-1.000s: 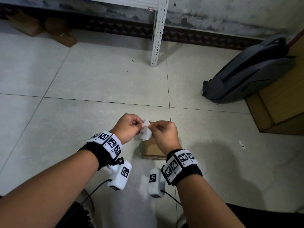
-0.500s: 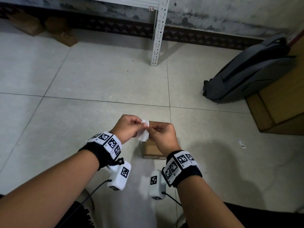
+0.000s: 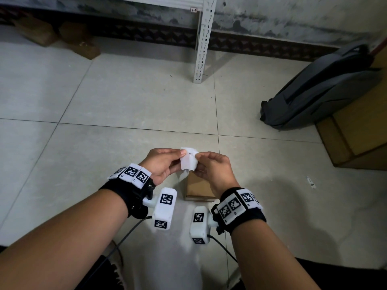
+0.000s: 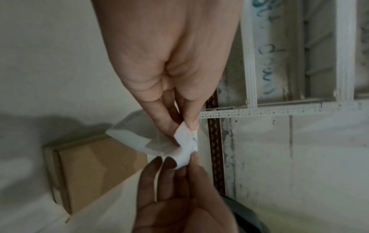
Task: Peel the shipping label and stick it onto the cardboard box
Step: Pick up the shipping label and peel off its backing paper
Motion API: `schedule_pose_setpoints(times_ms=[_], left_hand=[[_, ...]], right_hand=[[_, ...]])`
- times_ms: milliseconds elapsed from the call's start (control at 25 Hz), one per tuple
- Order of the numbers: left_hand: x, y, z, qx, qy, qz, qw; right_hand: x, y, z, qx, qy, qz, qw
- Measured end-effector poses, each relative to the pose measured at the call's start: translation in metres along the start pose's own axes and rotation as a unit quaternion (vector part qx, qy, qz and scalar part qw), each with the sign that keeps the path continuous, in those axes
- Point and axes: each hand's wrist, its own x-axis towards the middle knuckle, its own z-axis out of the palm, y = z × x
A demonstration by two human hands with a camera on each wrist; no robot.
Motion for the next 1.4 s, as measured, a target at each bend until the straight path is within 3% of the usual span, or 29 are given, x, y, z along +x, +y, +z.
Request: schedule_pose_setpoints(times_ms=[120, 280, 560, 840, 1000, 1200, 1400], left_hand=[[0.000, 0.003, 0.005, 0.037, -0.008, 0.001, 0.999], [0.000, 0.000, 0.016, 0.275, 0.023, 0.099, 0.956], [-0.006, -0.004, 0.027, 0.319, 0.004, 0.166, 0.933], [-0.001, -0.009, 0.014, 0.267, 0.000, 0.133, 0.954], [-0.001, -0.009, 0.014, 0.229, 0.003, 0.094, 0.969], [-0.003, -0.003, 0.013, 0.174, 0.004, 0.058, 0.983], [-0.002, -0.004, 0.009, 0.110, 0.007, 0.041, 0.993]], right_hand=[[-0.003, -0.004, -0.006, 0.049, -0.016, 0.026, 0.998], [0.001, -0.002, -0.001, 0.059, 0.011, 0.074, 0.995], [0.006, 0.009, -0.005, 0.040, -0.010, 0.098, 0.994], [0.007, 0.017, -0.005, -0.121, 0.028, -0.106, 0.987], [0.006, 0.018, 0.003, -0.235, 0.089, -0.187, 0.950], [0.007, 0.015, 0.006, -0.236, 0.122, -0.197, 0.944], [0.006, 0.019, 0.005, -0.195, 0.139, -0.167, 0.956]])
